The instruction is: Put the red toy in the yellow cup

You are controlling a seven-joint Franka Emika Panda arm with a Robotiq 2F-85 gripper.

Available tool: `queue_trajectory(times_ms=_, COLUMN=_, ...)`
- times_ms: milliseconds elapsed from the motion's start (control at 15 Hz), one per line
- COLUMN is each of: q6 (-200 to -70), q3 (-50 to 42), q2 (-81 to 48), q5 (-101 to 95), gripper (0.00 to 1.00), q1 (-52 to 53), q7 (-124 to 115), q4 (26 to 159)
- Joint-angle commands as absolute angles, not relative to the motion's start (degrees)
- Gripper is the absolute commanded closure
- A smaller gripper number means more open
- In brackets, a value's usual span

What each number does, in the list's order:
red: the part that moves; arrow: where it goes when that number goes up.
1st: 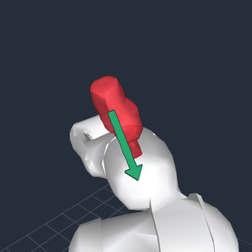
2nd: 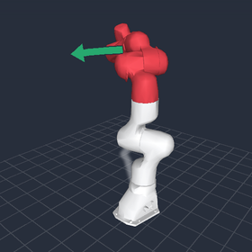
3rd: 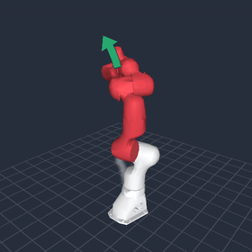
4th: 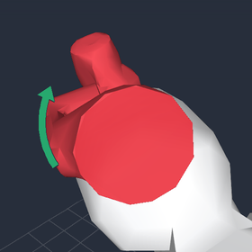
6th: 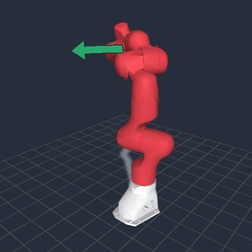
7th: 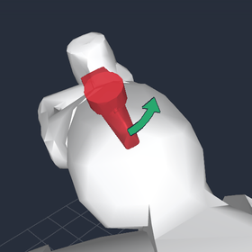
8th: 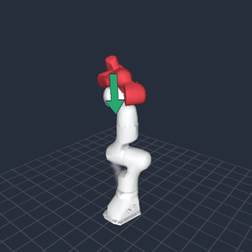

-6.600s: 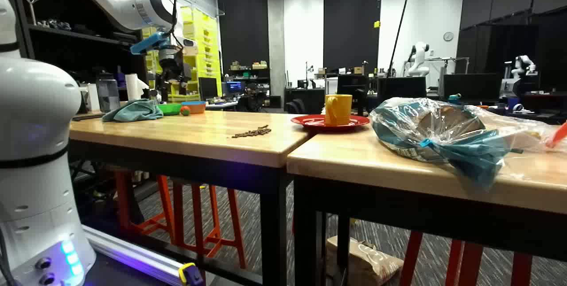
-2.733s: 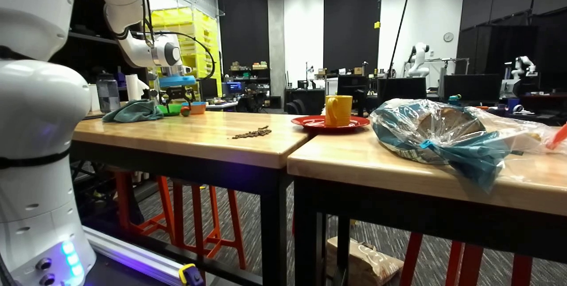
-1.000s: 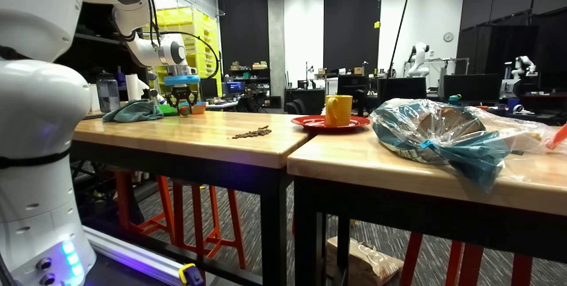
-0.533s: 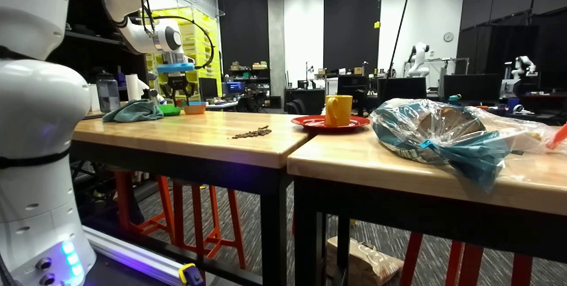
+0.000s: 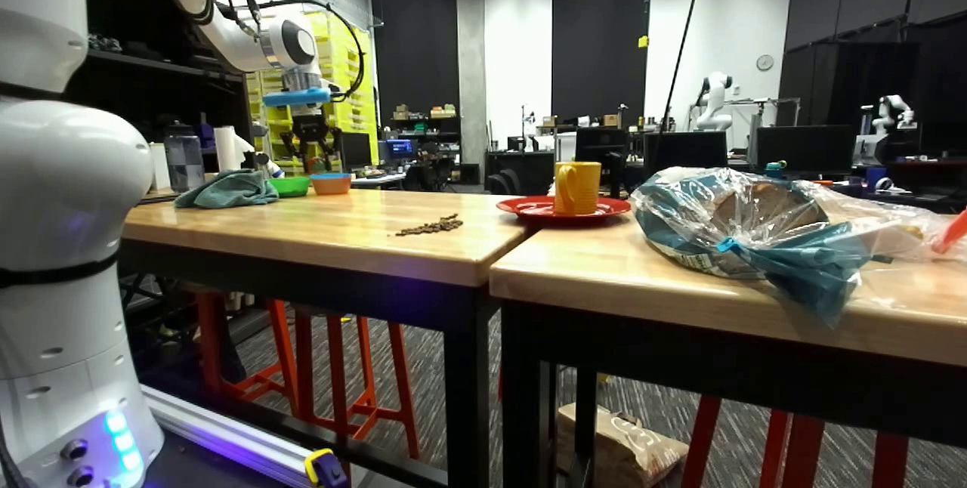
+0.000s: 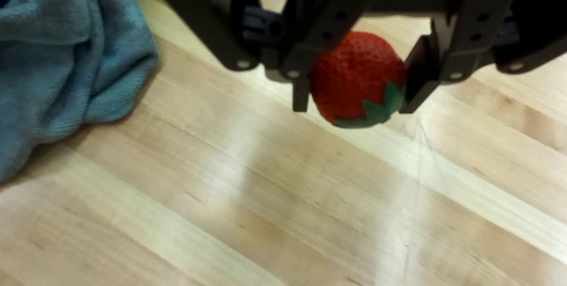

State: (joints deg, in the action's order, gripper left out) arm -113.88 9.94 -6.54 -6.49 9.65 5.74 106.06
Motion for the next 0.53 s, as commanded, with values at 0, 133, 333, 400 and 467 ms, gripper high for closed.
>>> queue_trajectory(times_ms=0, q6=-111.7, q3=7.9, q2=-0.9, q5=-5.2, gripper=0.74, q1=7.7, q7=3.7, q4=110.3)
queue_trajectory(times_ms=133, q6=-110.8, q3=6.7, q2=0.6, q5=-4.8, gripper=0.74, q1=6.5, q7=3.4, q4=110.9)
queue_trajectory(times_ms=333, q6=-108.8, q3=4.9, q2=2.2, q5=-4.7, gripper=0.74, q1=4.7, q7=2.1, q4=110.9)
queue_trajectory(times_ms=400, q6=-108.0, q3=4.3, q2=2.7, q5=-4.6, gripper=0.74, q1=4.1, q7=1.9, q4=110.7)
queue_trajectory(times_ms=467, q6=-107.0, q3=3.6, q2=3.2, q5=-4.3, gripper=0.74, q1=3.5, q7=1.8, q4=110.6)
